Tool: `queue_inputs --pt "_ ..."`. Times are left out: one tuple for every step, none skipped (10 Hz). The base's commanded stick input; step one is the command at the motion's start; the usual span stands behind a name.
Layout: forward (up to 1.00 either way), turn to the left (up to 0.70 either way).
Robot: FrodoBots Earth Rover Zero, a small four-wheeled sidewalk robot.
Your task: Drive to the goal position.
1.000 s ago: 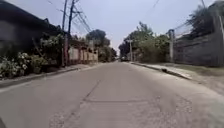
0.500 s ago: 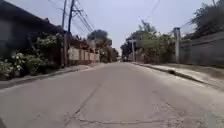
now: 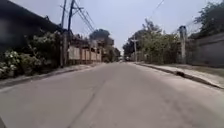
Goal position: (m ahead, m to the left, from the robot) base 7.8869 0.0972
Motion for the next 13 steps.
queue_inputs --pt "1.00 0.01" --pt "1.00 0.01" --pt "1.00 0.01" --pt "1.00 0.01" --pt "1.00 0.01" --pt "1.00 0.01" --pt "1.00 0.01" --pt "1.00 0.01" --pt "1.00 0.01" --pt "1.00 0.01" --pt "1.00 0.01" --pt "1.00 0.01" --pt "1.00 0.01"
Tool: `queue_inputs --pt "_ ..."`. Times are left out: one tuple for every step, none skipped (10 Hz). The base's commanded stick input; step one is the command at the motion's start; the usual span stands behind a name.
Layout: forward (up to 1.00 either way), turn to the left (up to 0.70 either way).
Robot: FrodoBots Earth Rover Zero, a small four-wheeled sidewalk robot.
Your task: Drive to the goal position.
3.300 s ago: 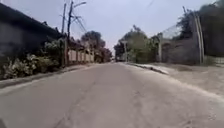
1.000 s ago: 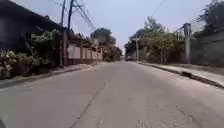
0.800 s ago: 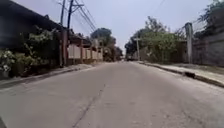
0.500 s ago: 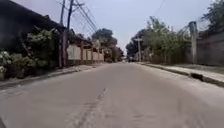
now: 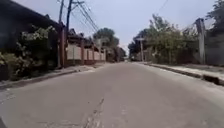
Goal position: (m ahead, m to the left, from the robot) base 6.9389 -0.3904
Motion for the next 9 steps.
queue_inputs --pt "1.00 0.01" --pt "1.00 0.01" --pt "1.00 0.01" --pt "1.00 0.01" --pt "1.00 0.01" --pt "1.00 0.01" --pt "1.00 0.01" --pt "1.00 0.01" --pt "1.00 0.01"
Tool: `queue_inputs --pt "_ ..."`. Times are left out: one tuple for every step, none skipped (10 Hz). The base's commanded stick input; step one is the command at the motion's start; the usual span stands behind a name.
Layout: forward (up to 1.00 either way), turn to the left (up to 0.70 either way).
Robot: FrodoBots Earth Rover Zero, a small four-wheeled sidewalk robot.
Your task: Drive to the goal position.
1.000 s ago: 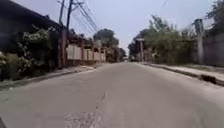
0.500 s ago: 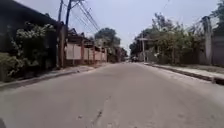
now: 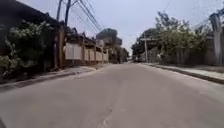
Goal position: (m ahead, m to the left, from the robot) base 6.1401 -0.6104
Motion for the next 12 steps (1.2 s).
queue_inputs --pt "1.00 0.01" --pt "1.00 0.01" --pt "1.00 0.01" --pt "1.00 0.01" --pt "1.00 0.01" --pt "1.00 0.01" --pt "1.00 0.01" --pt "1.00 0.01" --pt "1.00 0.01" --pt "1.00 0.01" --pt "1.00 -0.04" --pt "1.00 -0.37"
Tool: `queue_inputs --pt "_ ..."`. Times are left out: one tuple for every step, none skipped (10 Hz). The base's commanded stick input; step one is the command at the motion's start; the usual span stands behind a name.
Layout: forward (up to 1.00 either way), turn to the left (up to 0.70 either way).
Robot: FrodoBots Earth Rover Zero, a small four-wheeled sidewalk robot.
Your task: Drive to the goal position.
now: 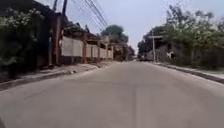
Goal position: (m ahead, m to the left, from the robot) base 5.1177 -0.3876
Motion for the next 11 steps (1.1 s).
queue_inputs --pt "1.00 -0.39" --pt "1.00 -0.39" --pt "1.00 -0.39" --pt "1.00 -0.23" --pt "1.00 -0.06" --pt "1.00 0.01" --pt "1.00 0.01" --pt "1.00 0.01" --pt "1.00 0.01" --pt "1.00 0.01" --pt "1.00 0.01"
